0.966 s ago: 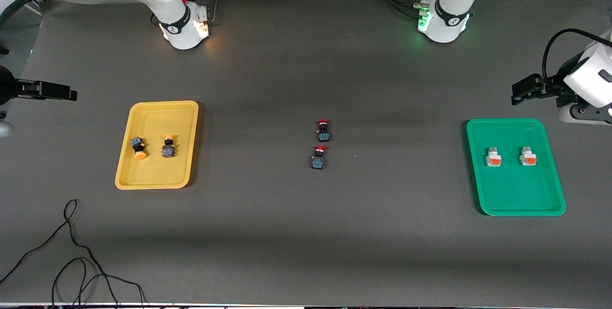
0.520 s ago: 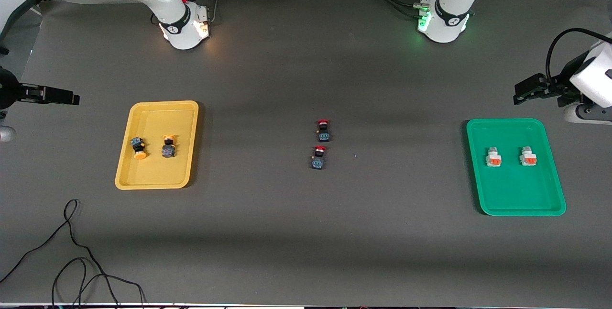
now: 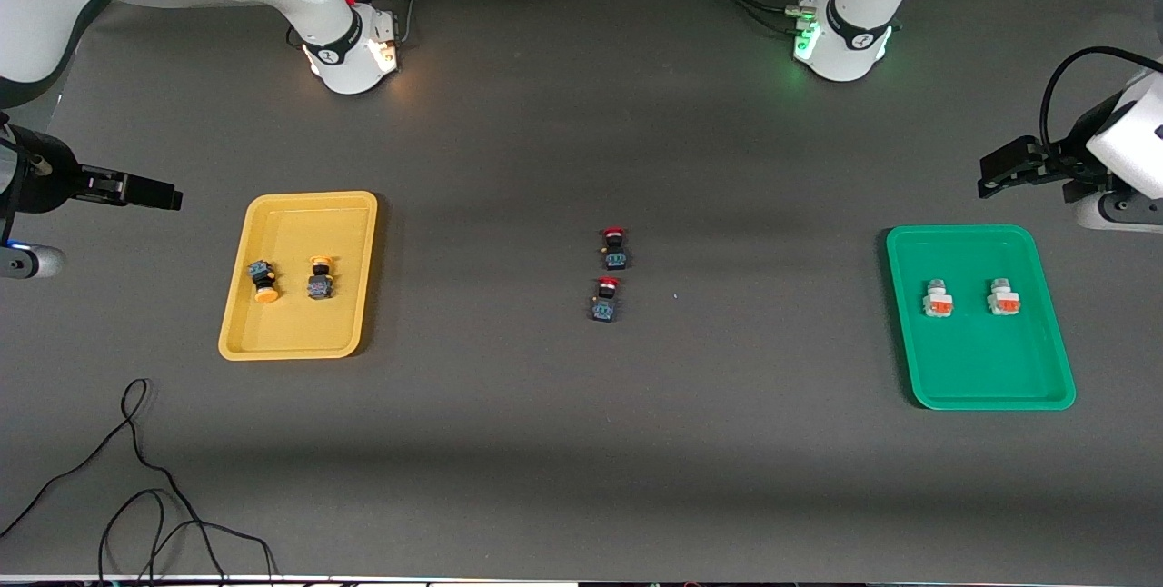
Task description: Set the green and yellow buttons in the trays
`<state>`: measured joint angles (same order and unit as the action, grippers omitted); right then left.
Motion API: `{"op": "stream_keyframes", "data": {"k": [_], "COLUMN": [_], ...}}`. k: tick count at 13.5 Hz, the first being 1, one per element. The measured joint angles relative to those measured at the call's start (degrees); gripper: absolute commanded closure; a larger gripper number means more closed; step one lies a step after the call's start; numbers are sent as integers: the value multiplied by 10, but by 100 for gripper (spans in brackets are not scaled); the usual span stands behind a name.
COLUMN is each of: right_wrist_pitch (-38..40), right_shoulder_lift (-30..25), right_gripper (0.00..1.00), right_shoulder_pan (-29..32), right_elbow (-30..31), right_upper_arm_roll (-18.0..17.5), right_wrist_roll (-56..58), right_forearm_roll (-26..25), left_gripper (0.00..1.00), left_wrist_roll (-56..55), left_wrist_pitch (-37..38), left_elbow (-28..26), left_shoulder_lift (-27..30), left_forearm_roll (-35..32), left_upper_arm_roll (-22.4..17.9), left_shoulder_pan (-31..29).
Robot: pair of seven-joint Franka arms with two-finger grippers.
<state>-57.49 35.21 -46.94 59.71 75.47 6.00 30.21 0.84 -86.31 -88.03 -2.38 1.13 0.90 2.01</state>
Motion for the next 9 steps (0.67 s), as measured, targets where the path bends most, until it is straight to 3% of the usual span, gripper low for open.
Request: {"op": "stream_keyframes", "data": {"k": [3,5,9], "right_wrist_pitch": [-2,-6,-36], "right_shoulder_lift": [-8,-28,-100], "right_gripper": [2,2,3], "right_shoulder_pan": [36,69,162], "right_elbow": [-3,-6,-8], "right_upper_arm_roll": [-46,-105,-331], "right_wrist_roll": [-13,-23,-40], "right_forearm_roll": [-3,-41,-194], "left_gripper": [0,0,0], "left_wrist_roll": [0,0,0], "left_wrist_pitch": [0,0,0], "left_elbow": [0,0,1], "left_shoulder_lift": [0,0,0], "left_forearm_roll": [0,0,0], "left_upper_arm_roll": [0,0,-1], "left_shoulder_pan": [0,0,0]}}
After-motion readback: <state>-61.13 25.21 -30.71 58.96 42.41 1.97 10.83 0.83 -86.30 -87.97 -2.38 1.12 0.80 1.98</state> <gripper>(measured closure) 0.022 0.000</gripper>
